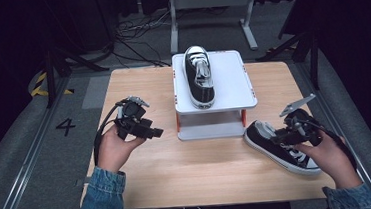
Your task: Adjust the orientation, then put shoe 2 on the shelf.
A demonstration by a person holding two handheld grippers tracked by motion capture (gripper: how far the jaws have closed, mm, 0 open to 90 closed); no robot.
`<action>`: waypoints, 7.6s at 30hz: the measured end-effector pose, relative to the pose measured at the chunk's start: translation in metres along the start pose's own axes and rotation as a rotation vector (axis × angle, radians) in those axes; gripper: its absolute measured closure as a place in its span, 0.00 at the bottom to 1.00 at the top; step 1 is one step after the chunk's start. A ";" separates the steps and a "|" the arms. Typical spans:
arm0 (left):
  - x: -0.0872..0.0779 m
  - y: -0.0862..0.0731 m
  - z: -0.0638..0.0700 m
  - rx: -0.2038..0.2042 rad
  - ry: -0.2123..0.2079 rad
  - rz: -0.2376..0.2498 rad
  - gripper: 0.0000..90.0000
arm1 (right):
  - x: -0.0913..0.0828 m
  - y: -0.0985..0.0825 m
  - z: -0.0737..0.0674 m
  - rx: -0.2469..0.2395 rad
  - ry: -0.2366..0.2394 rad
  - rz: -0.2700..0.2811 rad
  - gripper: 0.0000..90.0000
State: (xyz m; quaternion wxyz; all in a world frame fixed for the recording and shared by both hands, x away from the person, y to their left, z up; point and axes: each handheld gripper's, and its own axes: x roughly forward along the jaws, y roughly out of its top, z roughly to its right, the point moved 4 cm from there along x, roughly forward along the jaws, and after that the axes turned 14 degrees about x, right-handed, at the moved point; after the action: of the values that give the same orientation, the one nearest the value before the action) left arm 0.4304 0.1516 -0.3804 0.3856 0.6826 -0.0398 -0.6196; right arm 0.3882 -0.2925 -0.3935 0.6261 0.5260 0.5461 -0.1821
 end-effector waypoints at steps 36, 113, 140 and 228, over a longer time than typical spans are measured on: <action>0.010 -0.001 0.002 0.006 -0.019 -0.037 0.43 | 0.038 -0.017 -0.063 -0.221 0.236 -0.303 0.78; 0.002 -0.014 -0.012 -0.032 0.055 -0.074 0.42 | 0.044 0.003 0.009 0.063 -0.157 -0.115 0.81; -0.013 -0.029 -0.015 -0.057 0.081 -0.058 0.42 | -0.035 0.050 0.038 0.023 -0.191 -0.076 0.85; -0.027 -0.066 -0.009 -0.123 0.082 -0.053 0.42 | -0.045 0.221 -0.054 -0.213 -0.144 0.201 0.60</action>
State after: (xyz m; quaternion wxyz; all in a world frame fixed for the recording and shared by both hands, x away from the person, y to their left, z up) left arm 0.4036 0.2169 -0.3970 0.4116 0.6834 0.0320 -0.6022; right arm 0.5237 -0.1774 -0.2441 0.7309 0.4940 0.4608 -0.0966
